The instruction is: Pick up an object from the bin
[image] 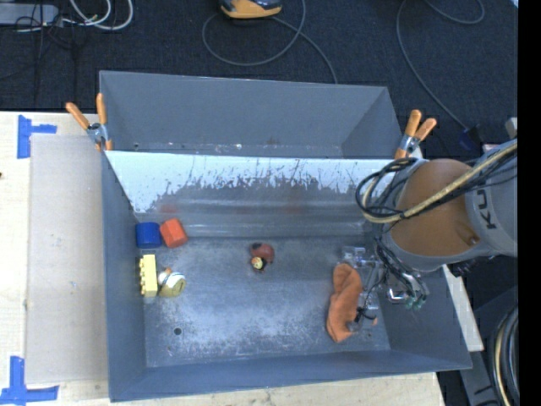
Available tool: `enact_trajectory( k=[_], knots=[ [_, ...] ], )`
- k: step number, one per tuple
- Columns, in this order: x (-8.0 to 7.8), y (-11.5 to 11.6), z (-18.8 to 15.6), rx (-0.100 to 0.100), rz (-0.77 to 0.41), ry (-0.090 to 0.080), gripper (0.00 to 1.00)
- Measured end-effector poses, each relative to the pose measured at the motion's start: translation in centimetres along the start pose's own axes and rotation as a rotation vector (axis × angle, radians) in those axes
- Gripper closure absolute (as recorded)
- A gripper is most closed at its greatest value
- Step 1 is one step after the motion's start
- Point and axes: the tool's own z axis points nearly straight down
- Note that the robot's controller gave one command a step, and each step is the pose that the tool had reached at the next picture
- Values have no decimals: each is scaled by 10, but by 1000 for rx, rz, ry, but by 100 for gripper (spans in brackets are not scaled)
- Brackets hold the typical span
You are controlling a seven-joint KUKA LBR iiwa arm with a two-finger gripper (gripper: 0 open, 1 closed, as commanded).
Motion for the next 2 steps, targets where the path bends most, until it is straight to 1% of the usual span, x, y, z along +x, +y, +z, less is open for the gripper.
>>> enact_trajectory(
  k=[1, 2],
  knots=[
    [21, 3, 11, 1, -347, -1, 100],
    [21, 3, 11, 1, -347, -1, 100]
  ],
)
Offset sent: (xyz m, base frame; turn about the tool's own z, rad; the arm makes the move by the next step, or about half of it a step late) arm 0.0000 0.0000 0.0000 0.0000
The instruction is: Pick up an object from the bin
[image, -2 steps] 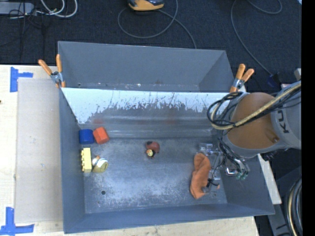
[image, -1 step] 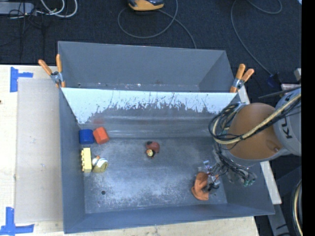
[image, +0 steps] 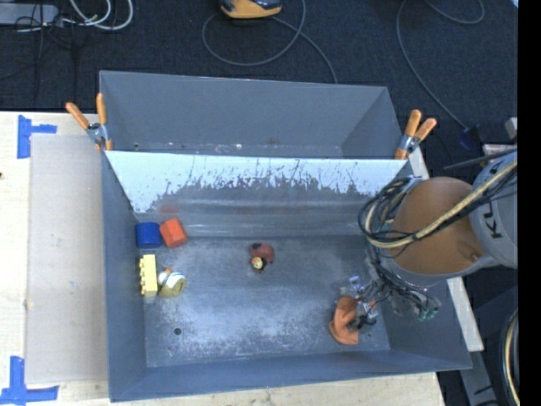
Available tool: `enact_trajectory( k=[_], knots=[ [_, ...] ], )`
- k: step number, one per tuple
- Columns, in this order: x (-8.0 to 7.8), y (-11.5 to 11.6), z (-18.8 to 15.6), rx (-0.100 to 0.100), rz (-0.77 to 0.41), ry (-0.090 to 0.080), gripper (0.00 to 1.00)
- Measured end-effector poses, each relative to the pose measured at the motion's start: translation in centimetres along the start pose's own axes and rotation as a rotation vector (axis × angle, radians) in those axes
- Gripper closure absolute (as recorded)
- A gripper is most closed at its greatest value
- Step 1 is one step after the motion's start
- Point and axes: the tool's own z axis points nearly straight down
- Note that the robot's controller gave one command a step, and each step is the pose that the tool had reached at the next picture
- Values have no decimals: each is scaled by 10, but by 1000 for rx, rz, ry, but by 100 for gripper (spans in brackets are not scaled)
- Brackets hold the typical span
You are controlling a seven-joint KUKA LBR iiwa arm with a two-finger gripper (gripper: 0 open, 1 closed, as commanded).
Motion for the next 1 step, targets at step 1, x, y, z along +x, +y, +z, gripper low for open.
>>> enact_trajectory(
  k=[1],
  knots=[
    [2, 1, -11, -3, -1, 6, 100]
  ],
)
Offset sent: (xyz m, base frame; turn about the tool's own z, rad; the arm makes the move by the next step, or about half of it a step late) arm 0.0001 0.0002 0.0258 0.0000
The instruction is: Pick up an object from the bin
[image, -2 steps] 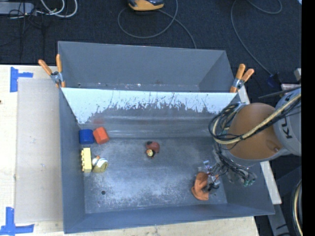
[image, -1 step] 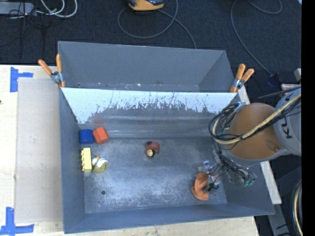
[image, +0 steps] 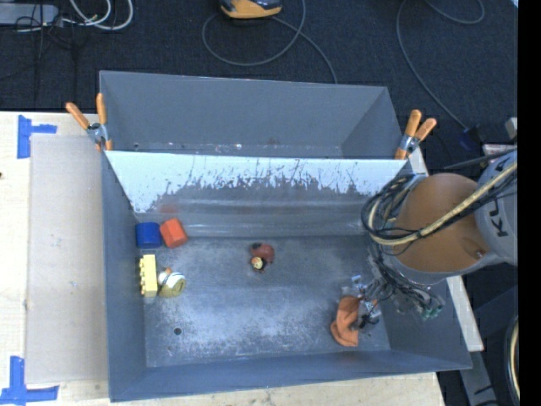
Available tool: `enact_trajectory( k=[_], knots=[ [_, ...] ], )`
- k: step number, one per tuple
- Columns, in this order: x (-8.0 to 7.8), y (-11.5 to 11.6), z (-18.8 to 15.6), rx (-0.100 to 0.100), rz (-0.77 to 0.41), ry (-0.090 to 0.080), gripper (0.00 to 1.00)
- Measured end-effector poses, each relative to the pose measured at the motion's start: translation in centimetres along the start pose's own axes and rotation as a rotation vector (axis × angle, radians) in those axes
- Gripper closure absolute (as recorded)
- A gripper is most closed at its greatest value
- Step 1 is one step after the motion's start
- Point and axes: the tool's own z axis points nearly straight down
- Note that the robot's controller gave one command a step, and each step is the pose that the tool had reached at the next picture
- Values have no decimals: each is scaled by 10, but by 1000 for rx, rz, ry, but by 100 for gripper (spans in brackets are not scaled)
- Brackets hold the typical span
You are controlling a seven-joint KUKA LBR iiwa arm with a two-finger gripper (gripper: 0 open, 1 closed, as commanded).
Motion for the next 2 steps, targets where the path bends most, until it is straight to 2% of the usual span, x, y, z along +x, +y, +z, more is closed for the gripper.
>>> enact_trajectory(
  k=[1, 2],
  knots=[
    [-2, 0, -18, 3, 0, -6, 100],
    [-3, 0, -22, 4, 0, -7, 100]
  ],
)
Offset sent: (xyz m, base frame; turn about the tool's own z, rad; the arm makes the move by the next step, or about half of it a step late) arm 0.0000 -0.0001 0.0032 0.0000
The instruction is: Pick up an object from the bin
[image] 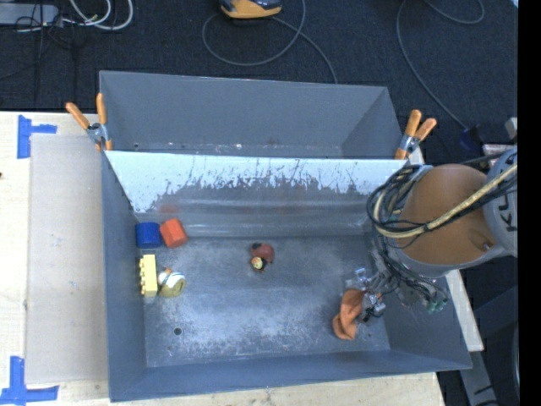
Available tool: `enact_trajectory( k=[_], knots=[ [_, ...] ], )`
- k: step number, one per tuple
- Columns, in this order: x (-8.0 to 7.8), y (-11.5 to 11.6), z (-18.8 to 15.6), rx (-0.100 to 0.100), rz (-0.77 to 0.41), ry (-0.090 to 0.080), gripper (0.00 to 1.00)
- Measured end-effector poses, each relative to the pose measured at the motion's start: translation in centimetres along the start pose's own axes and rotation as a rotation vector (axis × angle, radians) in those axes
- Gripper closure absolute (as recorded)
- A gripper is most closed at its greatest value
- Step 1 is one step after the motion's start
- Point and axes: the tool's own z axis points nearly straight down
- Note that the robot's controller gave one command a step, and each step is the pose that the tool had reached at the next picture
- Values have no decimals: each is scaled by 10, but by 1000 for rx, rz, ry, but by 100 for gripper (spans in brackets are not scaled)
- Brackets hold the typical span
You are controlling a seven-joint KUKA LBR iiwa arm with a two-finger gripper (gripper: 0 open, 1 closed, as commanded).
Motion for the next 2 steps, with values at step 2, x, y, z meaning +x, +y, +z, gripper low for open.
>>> enact_trajectory(
  k=[2],
  knots=[
    [1, 2, -29, -3, 1, 4, 100]
  ],
)
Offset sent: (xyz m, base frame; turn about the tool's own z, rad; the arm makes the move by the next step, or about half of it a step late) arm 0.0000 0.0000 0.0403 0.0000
